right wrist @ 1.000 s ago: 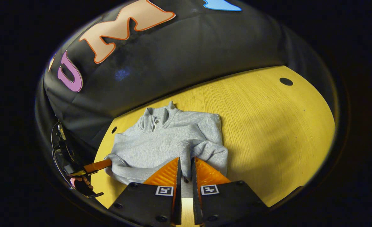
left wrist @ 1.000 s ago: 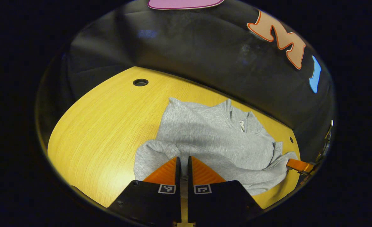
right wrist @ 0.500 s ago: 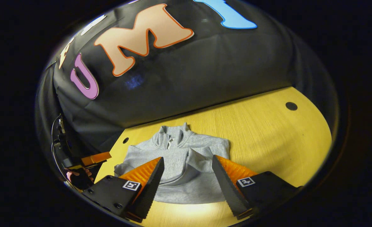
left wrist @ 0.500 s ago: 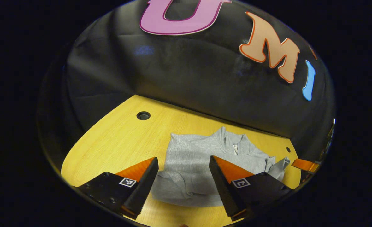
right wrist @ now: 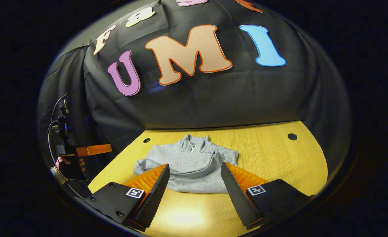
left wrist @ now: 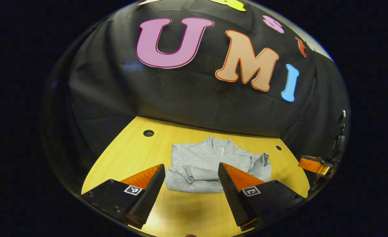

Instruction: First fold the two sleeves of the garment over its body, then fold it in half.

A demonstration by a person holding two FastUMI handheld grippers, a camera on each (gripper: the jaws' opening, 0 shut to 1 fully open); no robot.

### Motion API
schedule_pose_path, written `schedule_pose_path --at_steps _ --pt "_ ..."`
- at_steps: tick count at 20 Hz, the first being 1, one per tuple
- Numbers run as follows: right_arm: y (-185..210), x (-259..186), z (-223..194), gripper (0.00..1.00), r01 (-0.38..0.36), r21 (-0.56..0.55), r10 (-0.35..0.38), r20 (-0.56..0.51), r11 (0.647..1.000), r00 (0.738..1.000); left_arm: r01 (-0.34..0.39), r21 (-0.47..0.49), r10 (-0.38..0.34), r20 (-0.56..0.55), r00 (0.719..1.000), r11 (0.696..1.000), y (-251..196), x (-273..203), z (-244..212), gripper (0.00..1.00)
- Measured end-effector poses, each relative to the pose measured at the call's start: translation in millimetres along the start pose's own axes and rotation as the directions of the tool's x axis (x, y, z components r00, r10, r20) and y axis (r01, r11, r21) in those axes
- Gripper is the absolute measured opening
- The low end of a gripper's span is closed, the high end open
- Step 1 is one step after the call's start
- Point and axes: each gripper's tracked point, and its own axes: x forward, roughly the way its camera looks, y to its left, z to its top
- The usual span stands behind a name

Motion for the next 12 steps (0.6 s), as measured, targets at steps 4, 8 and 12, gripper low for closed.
schedule_pose_path --at_steps 4,8,12 --pt "14.0 -57.9 -18.6 0.97 0.050 -0.048 -0.049 0.019 0.998 0.999 -0.001 0.056 0.000 0.019 1.000 0.998 -9.1 -54.0 -15.1 0.94" --pt "31.7 -103.0 -41.3 0.97 0.088 -0.039 -0.087 0.021 0.995 0.996 0.002 0.062 -0.001 -0.005 1.000 0.998 -23.0 -88.4 -44.7 0.95" --pt "39.7 -121.5 -46.1 0.97 0.122 -0.018 -0.121 0.054 0.992 0.991 0.056 0.043 -0.054 -0.058 0.997 0.998 -47.3 -106.2 -73.4 0.95"
